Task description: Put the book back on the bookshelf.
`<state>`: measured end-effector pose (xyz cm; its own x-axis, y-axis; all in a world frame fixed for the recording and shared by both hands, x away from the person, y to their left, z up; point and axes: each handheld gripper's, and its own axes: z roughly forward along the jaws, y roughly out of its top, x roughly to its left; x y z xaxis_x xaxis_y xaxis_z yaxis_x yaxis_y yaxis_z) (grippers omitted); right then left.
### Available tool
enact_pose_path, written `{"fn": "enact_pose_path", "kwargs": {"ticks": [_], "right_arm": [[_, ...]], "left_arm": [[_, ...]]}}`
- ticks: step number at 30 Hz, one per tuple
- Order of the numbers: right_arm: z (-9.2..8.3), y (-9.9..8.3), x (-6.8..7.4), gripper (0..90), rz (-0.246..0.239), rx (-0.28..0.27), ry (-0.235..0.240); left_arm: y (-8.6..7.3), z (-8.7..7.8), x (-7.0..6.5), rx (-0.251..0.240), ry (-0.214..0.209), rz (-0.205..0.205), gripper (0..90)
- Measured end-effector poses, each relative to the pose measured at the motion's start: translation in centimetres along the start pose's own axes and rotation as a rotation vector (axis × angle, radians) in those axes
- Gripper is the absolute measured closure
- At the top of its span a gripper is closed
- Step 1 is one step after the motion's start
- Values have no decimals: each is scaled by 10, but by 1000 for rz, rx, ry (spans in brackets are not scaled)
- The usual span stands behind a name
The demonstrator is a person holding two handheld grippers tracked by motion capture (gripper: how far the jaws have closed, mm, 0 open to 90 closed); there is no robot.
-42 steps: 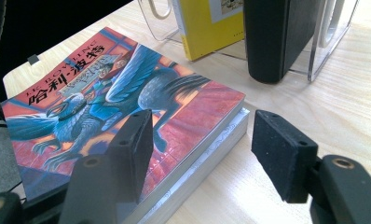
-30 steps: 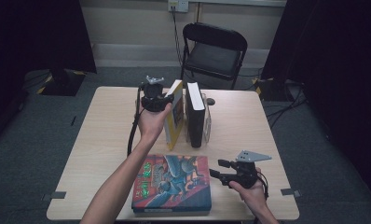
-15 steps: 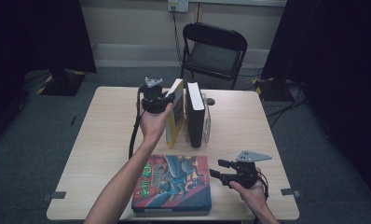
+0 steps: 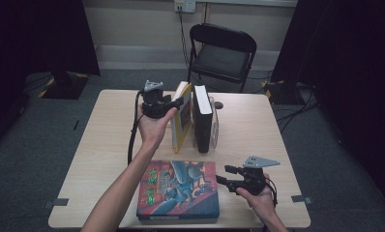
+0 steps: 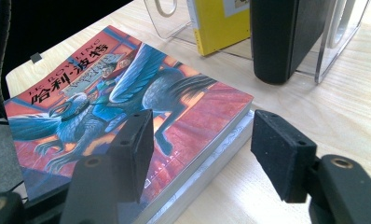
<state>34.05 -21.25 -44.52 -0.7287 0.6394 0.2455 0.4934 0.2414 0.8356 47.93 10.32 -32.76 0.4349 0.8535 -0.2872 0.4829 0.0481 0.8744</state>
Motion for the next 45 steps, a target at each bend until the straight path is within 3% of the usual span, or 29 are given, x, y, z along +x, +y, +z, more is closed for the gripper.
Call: {"fn": "enact_pose_path", "kwargs": {"ticks": [6, 7, 10, 11, 12, 14, 17, 18, 21, 25, 26, 35, 38, 41, 42, 45], "right_arm": [[-1, 0, -1, 394, -2, -2, 0], [-1, 0, -1, 395, -1, -4, -1], [-2, 0, -1, 395, -1, -2, 0], [-2, -1, 0, 394, -4, -3, 3], [-2, -1, 0, 395, -4, -4, 3], [-2, -1, 0, 395, -4, -3, 3], [-2, 0, 0, 394, -3, -2, 3], [-2, 0, 0, 395, -4, -4, 5], [0, 0, 1, 395, -5, -2, 6], [1, 0, 1, 395, -6, -1, 10], [1, 0, 2, 395, -8, -1, 9], [2, 0, 1, 395, -8, 3, 11], [2, 0, 2, 395, -11, 5, 13], [2, 0, 3, 395, -12, 5, 15], [2, 0, 3, 395, -15, 4, 16], [2, 0, 3, 396, -12, 3, 15]], "left_arm": [[14, 4, -7, 57, 67, 5, 495], [18, 7, -7, 94, 76, -6, 513], [23, 8, -9, 107, 79, -21, 542], [25, 9, -10, 123, 92, -18, 652], [26, 11, -10, 147, 96, -48, 679], [27, 11, -10, 151, 99, -67, 692], [30, 12, -13, 166, 136, -93, 718], [30, 12, -13, 161, 137, -118, 720], [30, 14, -18, 164, 145, -123, 719], [29, 16, -25, 159, 112, -146, 706], [29, 16, -26, 164, 105, -133, 702], [30, 18, -29, 150, 68, -151, 698], [30, 20, -30, 144, 25, -161, 697], [27, 23, -34, 153, -18, -136, 658], [26, 23, -34, 160, -48, -134, 639], [22, 23, -35, 148, -83, -135, 631]]}}
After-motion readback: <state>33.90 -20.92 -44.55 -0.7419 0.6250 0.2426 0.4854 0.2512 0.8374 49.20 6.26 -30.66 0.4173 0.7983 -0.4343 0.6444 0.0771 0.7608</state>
